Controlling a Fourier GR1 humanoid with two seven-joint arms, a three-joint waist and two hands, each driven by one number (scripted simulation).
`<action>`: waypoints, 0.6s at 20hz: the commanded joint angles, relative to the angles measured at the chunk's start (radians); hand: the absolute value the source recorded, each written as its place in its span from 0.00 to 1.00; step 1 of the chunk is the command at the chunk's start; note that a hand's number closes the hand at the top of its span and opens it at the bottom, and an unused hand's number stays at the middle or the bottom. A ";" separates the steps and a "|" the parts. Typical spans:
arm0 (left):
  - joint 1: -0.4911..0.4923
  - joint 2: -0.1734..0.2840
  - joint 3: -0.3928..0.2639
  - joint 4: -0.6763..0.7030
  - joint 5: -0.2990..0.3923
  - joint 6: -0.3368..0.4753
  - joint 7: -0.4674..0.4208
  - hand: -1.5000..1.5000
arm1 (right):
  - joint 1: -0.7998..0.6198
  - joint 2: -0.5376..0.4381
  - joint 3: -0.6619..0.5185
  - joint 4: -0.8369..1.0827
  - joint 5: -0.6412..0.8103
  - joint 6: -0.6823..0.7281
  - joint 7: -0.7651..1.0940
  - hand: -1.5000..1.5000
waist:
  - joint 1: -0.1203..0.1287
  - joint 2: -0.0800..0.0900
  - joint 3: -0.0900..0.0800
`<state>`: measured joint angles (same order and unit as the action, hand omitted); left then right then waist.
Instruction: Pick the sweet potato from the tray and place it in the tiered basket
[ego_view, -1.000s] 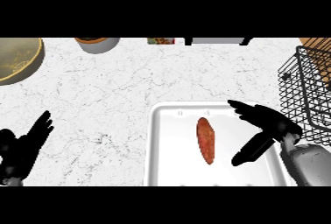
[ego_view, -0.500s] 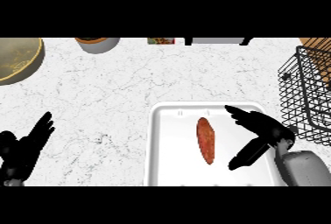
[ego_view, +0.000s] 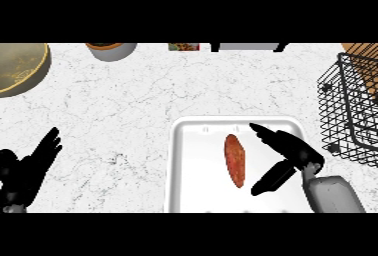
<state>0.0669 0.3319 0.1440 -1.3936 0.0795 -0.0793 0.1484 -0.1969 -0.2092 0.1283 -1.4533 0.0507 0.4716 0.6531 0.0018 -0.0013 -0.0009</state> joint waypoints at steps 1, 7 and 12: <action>-0.043 -0.013 0.010 -0.024 -0.027 0.005 0.062 0.50 | -0.007 0.048 0.002 0.045 0.059 -0.023 -0.049 0.00 | 0.000 0.001 0.001; -0.012 -0.017 0.050 0.034 -0.026 -0.044 -0.009 0.50 | 0.002 0.094 0.015 0.072 0.095 -0.033 -0.046 0.00 | 0.001 0.001 0.001; -0.059 -0.022 0.040 0.040 -0.042 -0.035 0.021 0.50 | -0.016 0.129 0.034 0.155 0.149 -0.070 -0.121 0.00 | 0.001 0.002 0.001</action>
<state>0.0462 0.3180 0.1903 -1.3605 0.0533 -0.1220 0.1420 -0.2020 -0.1253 0.1420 -1.3834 0.1628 0.4320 0.5829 -0.0026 -0.0142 -0.0128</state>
